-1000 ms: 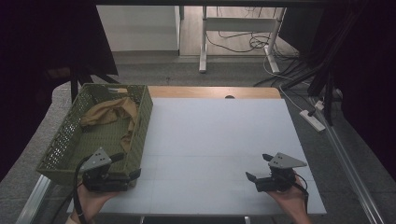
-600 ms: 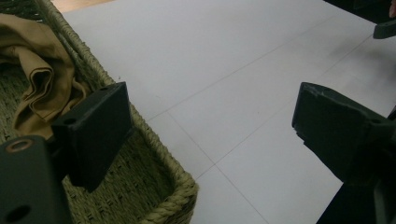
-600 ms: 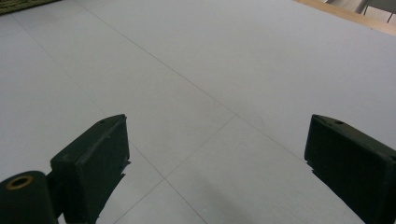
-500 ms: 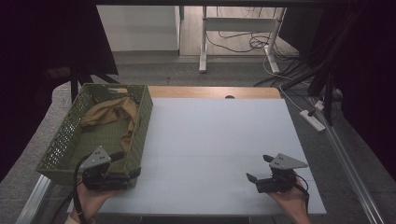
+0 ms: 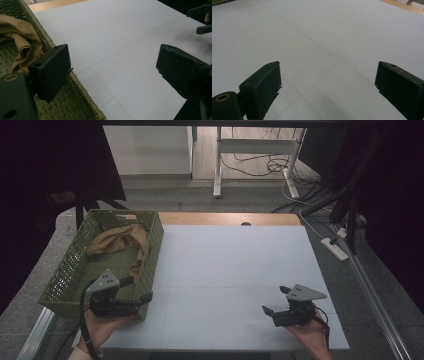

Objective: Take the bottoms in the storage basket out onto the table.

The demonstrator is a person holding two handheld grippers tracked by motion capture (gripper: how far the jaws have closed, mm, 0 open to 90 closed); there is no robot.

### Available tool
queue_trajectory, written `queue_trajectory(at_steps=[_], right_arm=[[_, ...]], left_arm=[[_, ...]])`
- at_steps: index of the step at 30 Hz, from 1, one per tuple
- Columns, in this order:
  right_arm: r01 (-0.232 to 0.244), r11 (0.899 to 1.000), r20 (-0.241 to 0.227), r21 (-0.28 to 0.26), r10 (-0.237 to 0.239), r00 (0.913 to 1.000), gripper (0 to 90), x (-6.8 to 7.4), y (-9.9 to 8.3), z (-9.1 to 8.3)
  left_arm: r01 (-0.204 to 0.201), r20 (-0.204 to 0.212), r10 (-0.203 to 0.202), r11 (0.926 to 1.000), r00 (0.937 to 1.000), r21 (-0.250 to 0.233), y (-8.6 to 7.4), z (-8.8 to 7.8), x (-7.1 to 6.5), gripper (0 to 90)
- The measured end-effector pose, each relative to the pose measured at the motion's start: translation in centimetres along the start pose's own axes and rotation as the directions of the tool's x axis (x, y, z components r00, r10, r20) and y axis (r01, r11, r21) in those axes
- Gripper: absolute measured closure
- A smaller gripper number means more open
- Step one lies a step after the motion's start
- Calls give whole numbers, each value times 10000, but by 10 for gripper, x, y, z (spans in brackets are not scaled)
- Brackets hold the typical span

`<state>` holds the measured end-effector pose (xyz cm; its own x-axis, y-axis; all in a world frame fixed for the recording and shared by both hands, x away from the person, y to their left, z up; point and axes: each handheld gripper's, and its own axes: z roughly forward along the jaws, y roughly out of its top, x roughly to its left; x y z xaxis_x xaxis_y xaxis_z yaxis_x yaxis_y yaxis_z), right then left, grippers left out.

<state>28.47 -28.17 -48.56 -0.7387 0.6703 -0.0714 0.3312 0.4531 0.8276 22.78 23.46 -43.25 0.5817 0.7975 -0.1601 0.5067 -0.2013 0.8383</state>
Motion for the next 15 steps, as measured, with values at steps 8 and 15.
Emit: queue_trajectory(at_steps=[8,15], right_arm=[[-278,9996,88,-79,278,9996,69,-3,-3,-1],[-145,9999,8,-10,145,9999,70,-1,-1,2]], left_arm=[[125,128,-124,9999,9998,-61,11,3,3,126],[195,223,-194,9998,9996,-40,22,6,5,127]])
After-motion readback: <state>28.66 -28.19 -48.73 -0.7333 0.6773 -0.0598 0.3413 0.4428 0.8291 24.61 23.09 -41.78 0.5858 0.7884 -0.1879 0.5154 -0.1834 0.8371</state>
